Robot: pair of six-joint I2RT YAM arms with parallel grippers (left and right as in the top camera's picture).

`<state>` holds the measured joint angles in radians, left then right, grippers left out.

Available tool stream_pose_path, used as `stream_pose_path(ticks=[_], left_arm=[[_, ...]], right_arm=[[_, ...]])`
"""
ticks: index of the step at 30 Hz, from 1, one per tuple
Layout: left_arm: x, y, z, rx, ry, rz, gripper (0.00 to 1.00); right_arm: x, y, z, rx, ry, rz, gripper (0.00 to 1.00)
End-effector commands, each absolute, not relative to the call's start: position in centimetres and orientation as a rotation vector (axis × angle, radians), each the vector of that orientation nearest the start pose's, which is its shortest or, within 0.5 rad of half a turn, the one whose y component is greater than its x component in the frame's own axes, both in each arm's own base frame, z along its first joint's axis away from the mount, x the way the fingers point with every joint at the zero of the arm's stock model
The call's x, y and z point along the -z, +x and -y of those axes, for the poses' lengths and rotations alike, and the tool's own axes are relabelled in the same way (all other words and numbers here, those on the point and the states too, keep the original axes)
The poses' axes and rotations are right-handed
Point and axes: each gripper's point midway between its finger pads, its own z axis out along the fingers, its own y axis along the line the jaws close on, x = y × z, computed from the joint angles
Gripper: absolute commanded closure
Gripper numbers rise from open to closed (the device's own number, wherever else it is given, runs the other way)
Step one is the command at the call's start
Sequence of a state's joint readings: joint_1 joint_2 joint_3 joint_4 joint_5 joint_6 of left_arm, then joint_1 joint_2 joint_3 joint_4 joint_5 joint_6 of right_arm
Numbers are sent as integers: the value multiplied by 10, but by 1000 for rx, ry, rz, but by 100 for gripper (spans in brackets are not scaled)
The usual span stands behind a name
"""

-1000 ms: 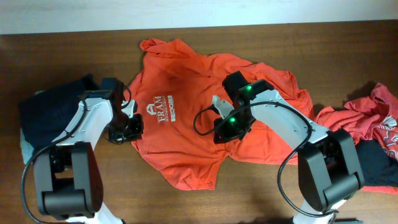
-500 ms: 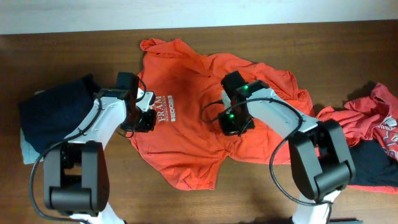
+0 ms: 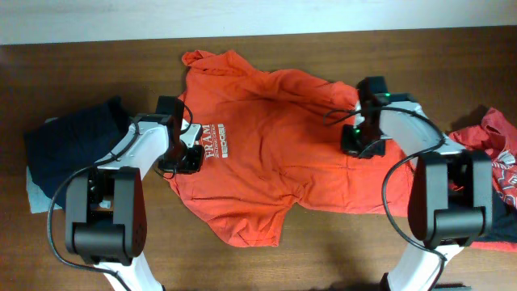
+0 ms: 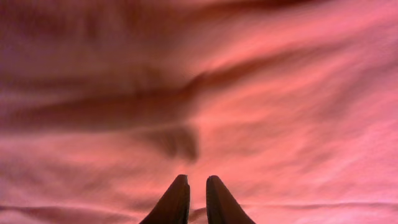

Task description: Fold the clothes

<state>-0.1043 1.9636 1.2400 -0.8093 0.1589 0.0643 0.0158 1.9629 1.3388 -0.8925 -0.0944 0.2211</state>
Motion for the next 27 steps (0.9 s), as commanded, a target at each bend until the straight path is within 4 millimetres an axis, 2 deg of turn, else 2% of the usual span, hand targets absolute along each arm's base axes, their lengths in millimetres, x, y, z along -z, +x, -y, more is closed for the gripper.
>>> stream_pose_path(ticks=[1, 6, 10, 13, 14, 19, 22, 25, 27], left_arm=[[31, 346, 49, 123, 285, -3133, 99], [31, 347, 49, 120, 286, -3127, 99], [31, 347, 40, 45, 286, -3134, 100], [31, 347, 37, 33, 277, -3134, 100], [31, 348, 34, 33, 260, -3133, 100], [31, 348, 13, 34, 169, -3145, 100], [31, 349, 3, 34, 122, -3143, 100], [28, 356, -3, 32, 106, -3124, 100], [23, 364, -3, 31, 105, -3105, 99]], right_arm=[[-12, 374, -11, -163, 312, -3060, 84], [11, 383, -3, -161, 344, -3054, 84], [35, 385, 7, -131, 378, -3067, 85], [45, 392, 27, -64, 420, -3040, 85], [45, 397, 40, -36, 452, -3007, 84], [29, 429, 79, -60, 554, -2863, 86], [13, 453, 73, -267, 428, -2783, 85], [-1, 467, 72, -356, 412, -2727, 84], [-9, 472, 68, -399, 395, -2709, 77]])
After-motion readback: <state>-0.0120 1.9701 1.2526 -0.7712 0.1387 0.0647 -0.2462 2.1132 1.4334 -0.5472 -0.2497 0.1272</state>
